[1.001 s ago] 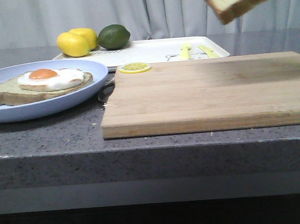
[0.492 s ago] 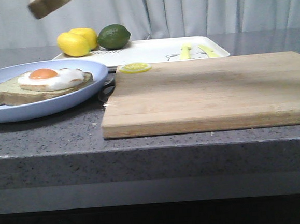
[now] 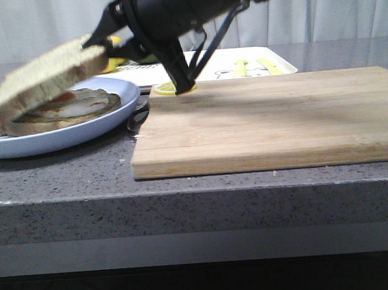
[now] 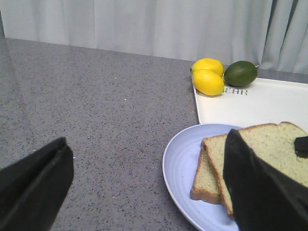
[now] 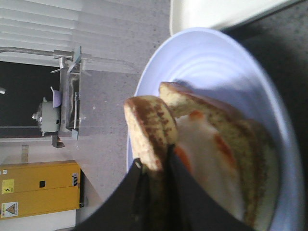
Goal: Place bread and move sandwich to tray
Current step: 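Carry the bread slice with the right gripper over the egg on the plate, then lower the bread onto the egg, open the right gripper and withdraw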
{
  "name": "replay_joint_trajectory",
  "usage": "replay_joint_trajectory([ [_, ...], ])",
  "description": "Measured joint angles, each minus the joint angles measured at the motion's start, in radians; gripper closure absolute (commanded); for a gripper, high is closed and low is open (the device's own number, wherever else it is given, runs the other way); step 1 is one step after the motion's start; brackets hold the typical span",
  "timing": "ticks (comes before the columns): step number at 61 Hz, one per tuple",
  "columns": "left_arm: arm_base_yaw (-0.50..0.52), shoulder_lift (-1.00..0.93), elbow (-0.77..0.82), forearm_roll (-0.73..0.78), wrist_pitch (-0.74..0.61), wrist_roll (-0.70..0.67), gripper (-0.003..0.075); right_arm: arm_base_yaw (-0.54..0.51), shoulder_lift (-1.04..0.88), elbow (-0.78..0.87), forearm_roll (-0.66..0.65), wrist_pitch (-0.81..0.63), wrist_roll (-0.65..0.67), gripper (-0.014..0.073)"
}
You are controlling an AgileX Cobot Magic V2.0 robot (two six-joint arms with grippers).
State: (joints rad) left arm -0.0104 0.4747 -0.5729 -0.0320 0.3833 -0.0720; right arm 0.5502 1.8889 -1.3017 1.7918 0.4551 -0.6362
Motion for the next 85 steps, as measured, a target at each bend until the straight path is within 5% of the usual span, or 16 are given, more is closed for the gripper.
replay_joint_trajectory([
  [13,0.0,0.0,0.0,0.0,0.0,0.0,0.0101,0.0,0.01,-0.002,-0.009,0.004,0.0,0.0281],
  [41,0.0,0.0,0.0,0.0,0.0,0.0,0.0101,-0.036,-0.104,0.057,-0.108,0.003,0.0,0.0286],
  [61,0.0,0.0,0.0,0.0,0.0,0.0,0.0101,-0.25,-0.424,0.164,-0.392,0.106,0.0,0.0291],
  [67,0.0,0.0,0.0,0.0,0.0,0.0,0.0101,-0.343,-0.55,0.164,-0.521,0.176,-0.001,0.0349],
  [79,0.0,0.0,0.0,0.0,0.0,0.0,0.0101,-0.487,-0.732,0.166,-0.878,0.308,0.088,0.0671],
  [85,0.0,0.0,0.0,0.0,0.0,0.0,0.0101,-0.508,-0.788,0.166,-1.085,0.328,0.178,0.0655],
])
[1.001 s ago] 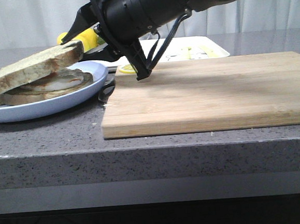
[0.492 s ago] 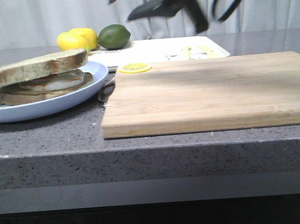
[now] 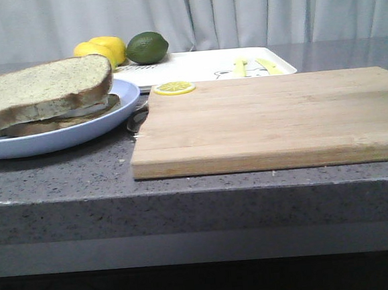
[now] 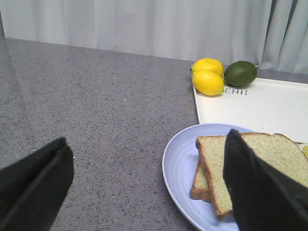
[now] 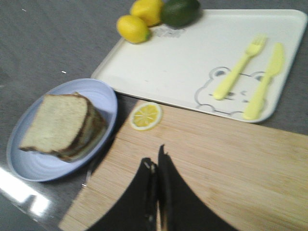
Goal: Place bread and move sandwich to tray
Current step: 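Lower the bread onto the egg, open the right gripper and withdraw, then grasp the rim of the blue plate with the left gripper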
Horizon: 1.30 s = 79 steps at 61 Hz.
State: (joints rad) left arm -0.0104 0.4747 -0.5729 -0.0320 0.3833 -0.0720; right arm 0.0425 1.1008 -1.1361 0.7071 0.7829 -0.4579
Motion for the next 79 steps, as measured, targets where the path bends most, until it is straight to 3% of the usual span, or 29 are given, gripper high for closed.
replay_joint_trajectory([
  [15,0.0,0.0,0.0,0.0,0.0,0.0,0.0101,0.022,-0.146,0.062,-0.391,-0.039,0.255,0.0654],
  [24,0.0,0.0,0.0,0.0,0.0,0.0,0.0101,0.025,-0.295,0.226,-0.508,-0.159,0.341,0.0654],
  [36,0.0,0.0,0.0,0.0,-0.002,0.0,0.0101,0.032,-0.551,0.533,-0.521,-0.35,0.355,0.0654],
  [48,0.0,0.028,-0.005,0.0,-0.003,0.0,0.0101,0.032,-0.752,0.742,-0.525,-0.384,0.36,0.0654],
  [63,0.0,0.272,-0.094,-0.024,0.04,0.0,0.0101,0.032,-0.795,0.775,-0.519,-0.435,0.362,0.0654],
  [79,0.0,0.641,-0.286,-0.059,0.175,0.0,0.0101,0.032,-0.795,0.775,-0.515,-0.438,0.362,0.0654],
])
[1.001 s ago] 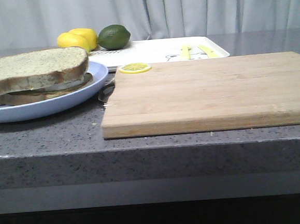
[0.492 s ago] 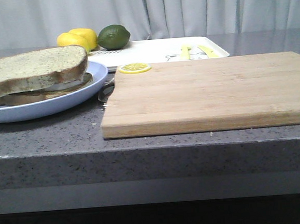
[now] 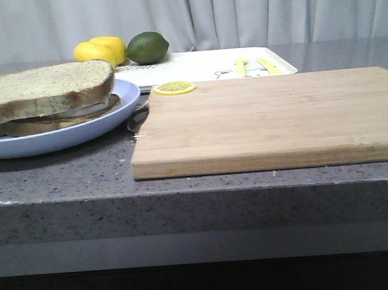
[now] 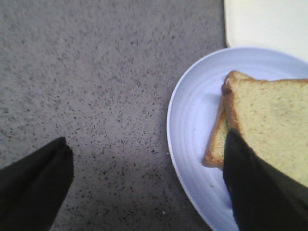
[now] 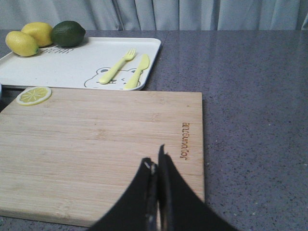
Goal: Place bread and move sandwich to tray
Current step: 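Grasp the rim of the blue plate with the left gripper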
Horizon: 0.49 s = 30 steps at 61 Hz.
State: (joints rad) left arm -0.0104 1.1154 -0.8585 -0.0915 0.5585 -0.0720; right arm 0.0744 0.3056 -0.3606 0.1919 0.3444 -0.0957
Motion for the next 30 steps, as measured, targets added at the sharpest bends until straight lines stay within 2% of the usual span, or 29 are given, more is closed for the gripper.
replay_joint_trajectory([
  [9,0.0,0.144,-0.068,-0.002,0.028,0.0,0.0101,0.0,-0.002,0.0,0.001,0.0,0.0,0.0654],
  [30,0.0,0.295,-0.127,-0.003,0.032,0.0,0.0101,0.0,-0.002,0.0,0.002,0.0,0.002,0.0654],
])
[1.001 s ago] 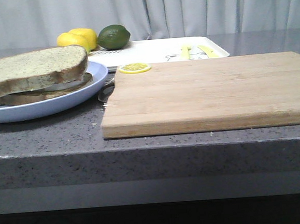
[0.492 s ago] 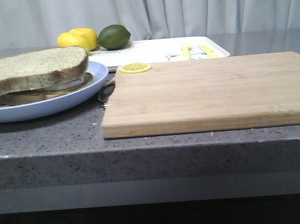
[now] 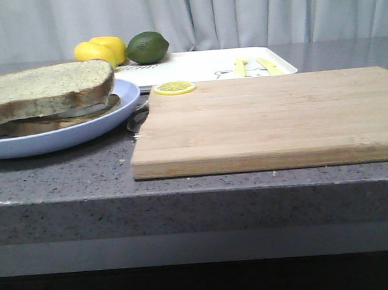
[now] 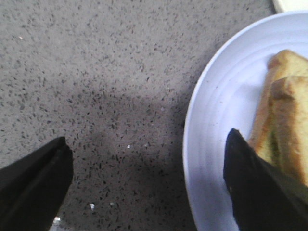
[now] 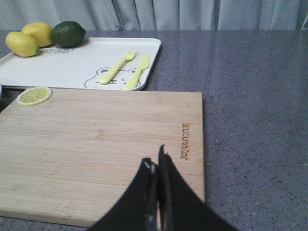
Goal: Place bread and move sandwich to tray
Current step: 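Grasp the rim of the blue plate with the left gripper, then lift the plate with the left gripper and carry it toward the white tray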
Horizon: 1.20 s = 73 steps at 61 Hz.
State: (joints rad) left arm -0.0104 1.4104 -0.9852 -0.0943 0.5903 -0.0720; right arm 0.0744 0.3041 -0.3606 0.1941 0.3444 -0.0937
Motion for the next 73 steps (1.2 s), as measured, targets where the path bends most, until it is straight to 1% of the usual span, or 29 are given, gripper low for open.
replay_joint_trajectory([
  [18,-0.034,0.068,0.0,-0.002,0.0,0.0,0.0101,0.0,0.0,0.0,0.0,0.0,0.0,0.0654],
  [26,-0.034,0.09,-0.004,-0.004,-0.006,0.0,0.0106,0.0,0.0,0.0,0.0,0.0,0.0,0.0654],
  [31,-0.034,0.094,-0.006,-0.004,-0.011,0.0,0.0172,0.0,0.0,0.0,0.0,0.0,0.0,0.0654],
  [34,-0.034,0.096,-0.006,-0.004,-0.012,0.0,0.0256,0.0,0.0,0.0,0.0,0.0,0.0,0.0654],
  [37,-0.034,0.097,-0.006,-0.008,-0.017,0.0,0.0362,0.0,0.0,0.0,0.002,0.0,0.0,0.0654],
  [38,-0.034,0.098,-0.006,-0.01,-0.017,0.0,0.0412,0.0,0.0,0.0,0.001,0.0,0.0,0.0654],
  [39,-0.034,0.098,-0.006,-0.01,-0.017,0.0,0.0428,0.0,0.0,0.0,0.001,0.0,0.0,0.0654],
  [40,-0.034,0.098,-0.006,-0.013,-0.02,0.0,0.0477,0.0,0.0,0.0,0.001,0.0,0.0,0.0654],
  [44,-0.035,0.099,-0.008,-0.024,-0.025,0.0,0.0608,0.0,0.0,0.0,0.001,0.0,0.0,0.0654],
  [45,-0.036,0.1,-0.008,-0.024,-0.024,0.0,0.0653,0.0,0.0,0.0,0.001,0.0,0.0,0.0654],
  [48,-0.038,0.1,-0.008,-0.028,-0.028,0.0,0.0735,0.0,0.0,0.0,0.001,0.0,0.0,0.0654],
  [57,-0.033,0.1,-0.016,-0.044,-0.037,-0.013,0.074,0.0,0.0,0.0,0.001,0.0,0.0,0.0654],
  [64,0.0,0.1,-0.038,-0.098,-0.006,-0.007,0.074,0.0,0.0,0.0,0.001,0.0,0.0,0.0654],
  [69,0.035,0.1,-0.061,-0.17,0.027,0.055,0.074,0.0,0.0,0.0,0.001,0.0,0.0,0.0654],
  [73,0.068,0.1,-0.083,-0.256,0.059,0.128,0.074,0.0,0.0,0.0,0.001,-0.001,0.0,0.0654],
])
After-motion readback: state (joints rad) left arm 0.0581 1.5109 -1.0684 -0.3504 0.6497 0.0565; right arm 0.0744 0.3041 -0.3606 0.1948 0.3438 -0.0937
